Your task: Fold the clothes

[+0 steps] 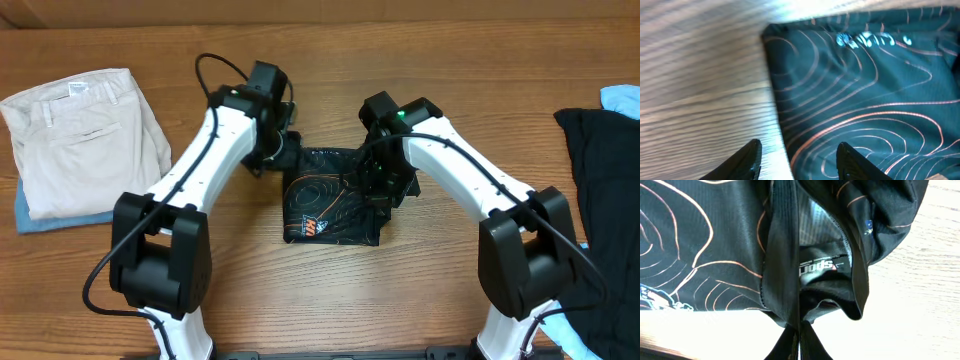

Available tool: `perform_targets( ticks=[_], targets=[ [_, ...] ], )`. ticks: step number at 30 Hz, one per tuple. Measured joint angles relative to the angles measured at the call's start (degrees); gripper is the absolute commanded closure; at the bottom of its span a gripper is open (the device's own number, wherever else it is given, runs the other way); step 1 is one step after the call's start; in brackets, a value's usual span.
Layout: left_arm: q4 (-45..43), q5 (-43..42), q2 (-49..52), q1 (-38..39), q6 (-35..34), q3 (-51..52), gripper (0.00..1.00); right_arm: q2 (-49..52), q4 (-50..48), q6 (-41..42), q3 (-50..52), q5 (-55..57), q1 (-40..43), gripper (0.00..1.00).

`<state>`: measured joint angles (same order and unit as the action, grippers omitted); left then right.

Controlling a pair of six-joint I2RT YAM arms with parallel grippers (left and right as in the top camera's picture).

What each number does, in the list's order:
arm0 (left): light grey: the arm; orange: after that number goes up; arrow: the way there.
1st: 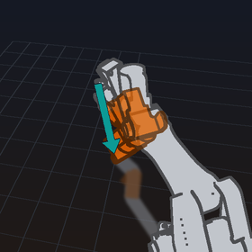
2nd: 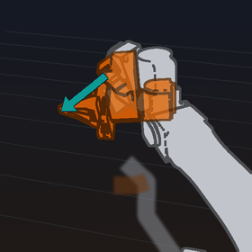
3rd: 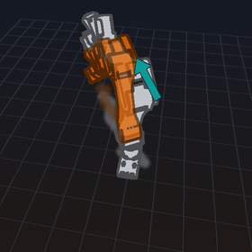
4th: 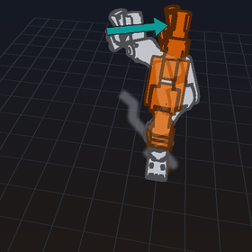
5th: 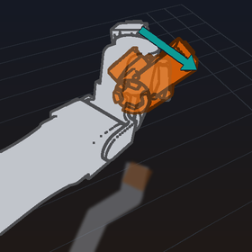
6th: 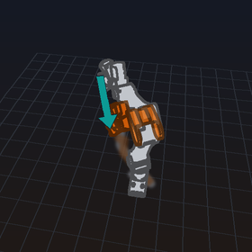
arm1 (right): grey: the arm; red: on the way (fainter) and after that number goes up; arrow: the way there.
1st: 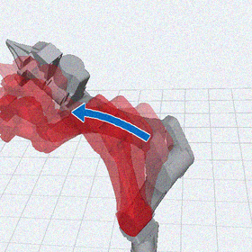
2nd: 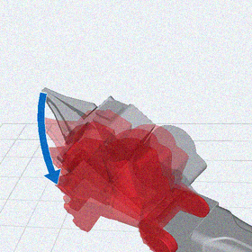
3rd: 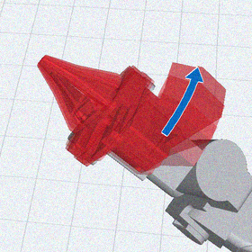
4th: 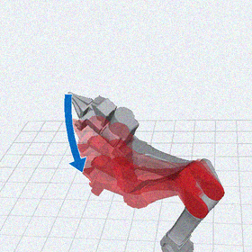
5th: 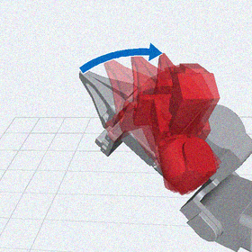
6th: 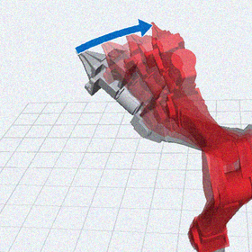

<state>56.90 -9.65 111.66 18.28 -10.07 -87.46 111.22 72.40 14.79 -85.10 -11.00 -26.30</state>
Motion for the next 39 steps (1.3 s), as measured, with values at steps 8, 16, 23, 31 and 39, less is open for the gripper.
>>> perform_targets(
  ticks=[8,16,23,31,39],
  targets=[
    [-3.3,0.0,0.0,3.4,0.0,4.4,0.48,0.0,1.1,0.0,0.0,0.5,-0.7,0.94],
    [-10.5,0.0,0.0,4.9,0.0,11.3,0.46,0.0,1.7,0.3,0.0,5.6,-0.8,0.92],
    [-11.3,0.0,0.0,4.9,0.0,14.0,0.44,0.0,1.4,0.4,0.0,7.5,-0.8,0.92],
    [-11.5,-1.1,0.0,4.9,0.0,14.0,0.43,0.3,0.4,0.1,0.0,7.6,-0.8,0.83],
    [-11.5,-1.3,0.0,4.9,0.0,14.0,0.45,0.3,-6.5,-6.0,0.0,4.9,-0.8,0.77]
  ],
)
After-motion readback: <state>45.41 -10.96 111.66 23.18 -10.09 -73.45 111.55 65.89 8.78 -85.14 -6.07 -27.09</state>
